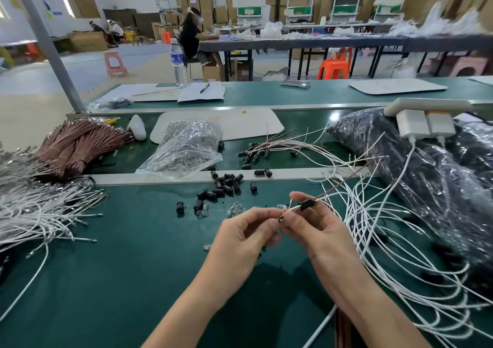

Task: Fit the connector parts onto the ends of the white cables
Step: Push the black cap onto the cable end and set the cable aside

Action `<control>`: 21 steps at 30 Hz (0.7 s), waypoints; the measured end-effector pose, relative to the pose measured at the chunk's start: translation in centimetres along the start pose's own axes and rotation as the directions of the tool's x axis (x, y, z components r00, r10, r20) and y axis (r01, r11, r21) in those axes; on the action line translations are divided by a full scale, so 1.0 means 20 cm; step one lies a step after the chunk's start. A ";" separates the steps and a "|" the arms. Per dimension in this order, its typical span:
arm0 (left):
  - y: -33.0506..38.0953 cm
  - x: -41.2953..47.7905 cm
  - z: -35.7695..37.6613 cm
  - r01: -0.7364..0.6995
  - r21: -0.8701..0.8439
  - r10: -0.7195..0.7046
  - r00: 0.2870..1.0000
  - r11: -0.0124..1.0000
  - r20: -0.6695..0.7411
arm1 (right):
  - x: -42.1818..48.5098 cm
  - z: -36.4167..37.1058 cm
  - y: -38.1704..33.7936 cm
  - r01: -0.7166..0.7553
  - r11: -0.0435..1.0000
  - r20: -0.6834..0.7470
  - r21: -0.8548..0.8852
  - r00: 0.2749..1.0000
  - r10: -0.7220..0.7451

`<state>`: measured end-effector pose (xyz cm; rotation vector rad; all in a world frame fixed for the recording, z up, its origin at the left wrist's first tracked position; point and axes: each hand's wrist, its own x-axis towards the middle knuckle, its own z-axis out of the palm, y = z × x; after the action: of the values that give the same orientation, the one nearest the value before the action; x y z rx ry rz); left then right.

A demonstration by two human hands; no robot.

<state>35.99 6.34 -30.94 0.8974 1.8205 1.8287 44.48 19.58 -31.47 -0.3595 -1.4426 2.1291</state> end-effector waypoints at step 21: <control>-0.01 0.02 -0.03 0.237 -0.210 -0.228 0.972 0.949 0.063 | 0.00 -0.01 -0.01 0.010 0.981 0.018 -0.194 1.000 -0.007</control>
<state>35.27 6.16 -31.09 0.6055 1.5904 1.8024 44.55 19.76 -31.38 -0.4069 -1.6642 1.9940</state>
